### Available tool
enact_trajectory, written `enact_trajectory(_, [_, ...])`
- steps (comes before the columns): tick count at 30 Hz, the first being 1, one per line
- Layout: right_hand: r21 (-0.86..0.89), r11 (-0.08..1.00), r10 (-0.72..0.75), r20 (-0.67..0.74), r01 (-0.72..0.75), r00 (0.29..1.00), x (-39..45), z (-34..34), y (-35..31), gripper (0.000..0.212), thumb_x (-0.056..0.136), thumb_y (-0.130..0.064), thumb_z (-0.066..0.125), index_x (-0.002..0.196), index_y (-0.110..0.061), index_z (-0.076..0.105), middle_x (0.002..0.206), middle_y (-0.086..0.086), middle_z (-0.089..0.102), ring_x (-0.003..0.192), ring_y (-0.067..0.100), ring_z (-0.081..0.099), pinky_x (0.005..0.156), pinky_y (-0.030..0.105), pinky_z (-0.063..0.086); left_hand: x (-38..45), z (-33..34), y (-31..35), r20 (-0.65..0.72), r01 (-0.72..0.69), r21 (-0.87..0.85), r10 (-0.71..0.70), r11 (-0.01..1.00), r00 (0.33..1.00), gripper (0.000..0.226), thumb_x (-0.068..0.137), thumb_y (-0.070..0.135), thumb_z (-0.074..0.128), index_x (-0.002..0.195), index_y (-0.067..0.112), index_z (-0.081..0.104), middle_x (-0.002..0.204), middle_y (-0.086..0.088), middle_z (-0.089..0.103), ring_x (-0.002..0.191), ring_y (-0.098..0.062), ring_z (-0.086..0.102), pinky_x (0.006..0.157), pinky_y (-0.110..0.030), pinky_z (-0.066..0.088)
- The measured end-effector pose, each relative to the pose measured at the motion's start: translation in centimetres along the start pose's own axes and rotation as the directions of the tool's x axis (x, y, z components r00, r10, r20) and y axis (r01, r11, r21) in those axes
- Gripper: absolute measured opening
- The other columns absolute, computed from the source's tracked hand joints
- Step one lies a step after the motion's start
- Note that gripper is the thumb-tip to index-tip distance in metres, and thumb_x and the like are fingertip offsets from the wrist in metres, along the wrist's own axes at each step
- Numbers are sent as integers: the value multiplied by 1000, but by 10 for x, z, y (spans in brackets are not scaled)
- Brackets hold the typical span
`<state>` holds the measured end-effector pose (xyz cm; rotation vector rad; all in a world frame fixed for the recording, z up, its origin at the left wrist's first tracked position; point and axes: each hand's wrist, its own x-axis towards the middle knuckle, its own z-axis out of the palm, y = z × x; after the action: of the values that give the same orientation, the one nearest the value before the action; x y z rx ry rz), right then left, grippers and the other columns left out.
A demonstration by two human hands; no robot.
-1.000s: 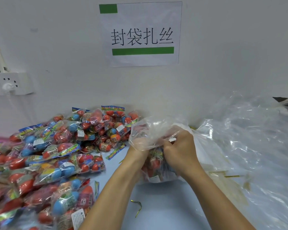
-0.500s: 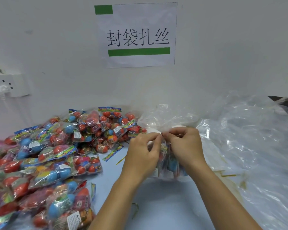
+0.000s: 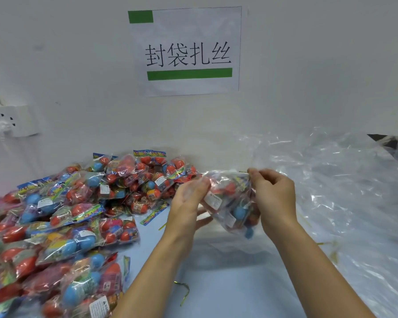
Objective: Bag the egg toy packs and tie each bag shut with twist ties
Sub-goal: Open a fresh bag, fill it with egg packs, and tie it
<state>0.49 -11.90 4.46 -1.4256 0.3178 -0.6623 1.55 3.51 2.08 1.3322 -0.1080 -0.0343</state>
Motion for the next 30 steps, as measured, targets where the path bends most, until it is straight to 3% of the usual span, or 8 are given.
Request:
enact_trajectory(6, [52,991,117,71,-121,991,-13,20,4,17,98,-26,63,87,-15,70,91,5,74,92,25,71,92,47,57,-3,6,0,99,60,-312,-31,948,995,84,67,60,69,134,10,58,124,-14,69,114,-35,66,97,-60,51])
enact_trajectory(9, [55,990,121,143,-130,982,-18,24,5,20,99,-27,63,95,-11,73,91,4,76,90,21,72,82,37,59,0,3,1,-23,25,-310,-33,950,999,73,73,57,69,129,10,63,119,-14,71,111,-35,68,101,-57,50])
enact_trajectory(12, [-44,995,101,198,-94,975,-21,20,3,25,99,-27,61,82,-14,74,74,-6,73,74,9,63,64,22,49,3,1,-1,-122,2,-280,-38,960,992,57,84,55,65,126,16,66,116,-10,73,106,-32,70,96,-57,53])
enact_trajectory(15, [-197,978,120,251,-71,960,-24,18,-1,37,101,-38,56,83,-10,72,72,2,69,69,9,57,66,28,46,6,1,-2,-229,-75,-280,9,957,973,42,86,54,66,115,23,69,108,-4,76,97,-27,73,87,-54,58])
enact_trajectory(18, [-238,958,253,453,-158,855,-33,20,-9,48,100,-62,39,99,-28,72,90,-7,77,90,15,71,80,36,54,3,3,-3,-267,-190,-189,136,963,954,38,80,57,73,102,25,69,98,1,77,95,-23,73,84,-45,59])
enact_trajectory(21, [-187,944,330,558,-272,761,-39,21,-13,54,92,-78,32,104,-43,73,100,-4,77,99,23,70,93,53,51,-2,8,-3,-157,-350,11,348,937,924,44,70,57,79,98,24,68,87,8,75,85,-15,73,69,-21,56])
enact_trajectory(26, [-2,906,343,591,-424,730,-37,17,-14,58,86,-76,50,104,-28,78,103,3,78,105,30,73,97,63,51,-4,11,-8,91,-542,270,539,796,837,46,70,50,78,113,45,62,111,3,69,105,-18,67,90,-37,55])
enact_trajectory(30, [124,894,299,553,-431,778,-30,12,-14,38,89,-56,58,99,-23,74,101,7,75,96,33,72,95,65,49,-6,7,-2,191,-542,175,512,822,837,48,77,59,63,121,40,67,119,5,70,114,-13,64,98,-28,50])
